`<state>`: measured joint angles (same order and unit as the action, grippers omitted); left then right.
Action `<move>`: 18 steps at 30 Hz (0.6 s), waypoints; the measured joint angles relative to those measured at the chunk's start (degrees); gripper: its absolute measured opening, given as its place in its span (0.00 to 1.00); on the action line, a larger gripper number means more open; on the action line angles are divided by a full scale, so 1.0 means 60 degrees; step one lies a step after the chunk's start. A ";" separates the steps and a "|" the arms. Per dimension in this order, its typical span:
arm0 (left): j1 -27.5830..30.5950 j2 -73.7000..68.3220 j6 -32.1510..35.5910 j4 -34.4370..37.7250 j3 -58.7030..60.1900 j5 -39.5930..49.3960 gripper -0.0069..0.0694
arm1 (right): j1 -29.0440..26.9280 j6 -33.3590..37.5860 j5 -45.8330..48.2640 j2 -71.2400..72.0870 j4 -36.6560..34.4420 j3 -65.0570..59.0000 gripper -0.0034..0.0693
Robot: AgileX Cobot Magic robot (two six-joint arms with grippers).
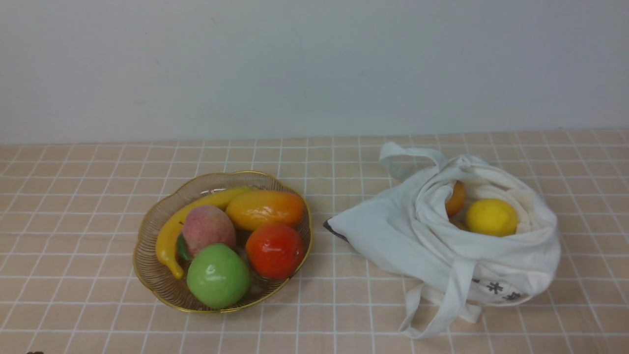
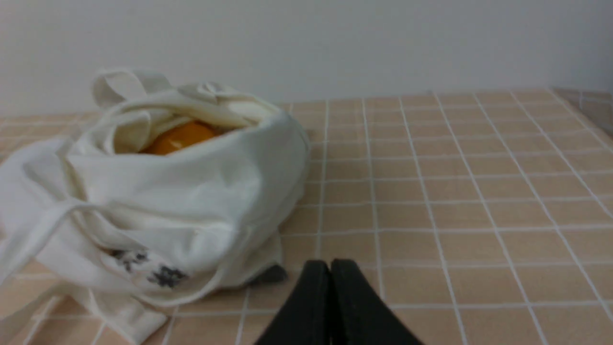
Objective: Take the fruit out of the bag on the brown coffee tablecloth and place them on the plate.
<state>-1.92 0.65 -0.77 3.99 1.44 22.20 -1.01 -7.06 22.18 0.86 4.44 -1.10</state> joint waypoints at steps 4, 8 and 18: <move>0.0000 0.0000 0.0000 0.0000 0.0000 0.0000 0.08 | -0.0261 0.0100 0.0000 0.0000 0.0009 -0.0009 0.03; 0.0000 0.0000 0.0000 0.0000 0.0000 0.0000 0.08 | -0.0208 0.0182 0.0000 0.0000 0.0009 -0.0009 0.03; 0.0000 0.0000 0.0000 0.0000 0.0000 0.0000 0.08 | -0.0208 0.0065 0.0000 0.0000 0.0009 -0.0009 0.03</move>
<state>-1.92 0.65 -0.77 3.99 1.44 22.20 -2.26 -6.67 22.18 0.86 4.50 -1.15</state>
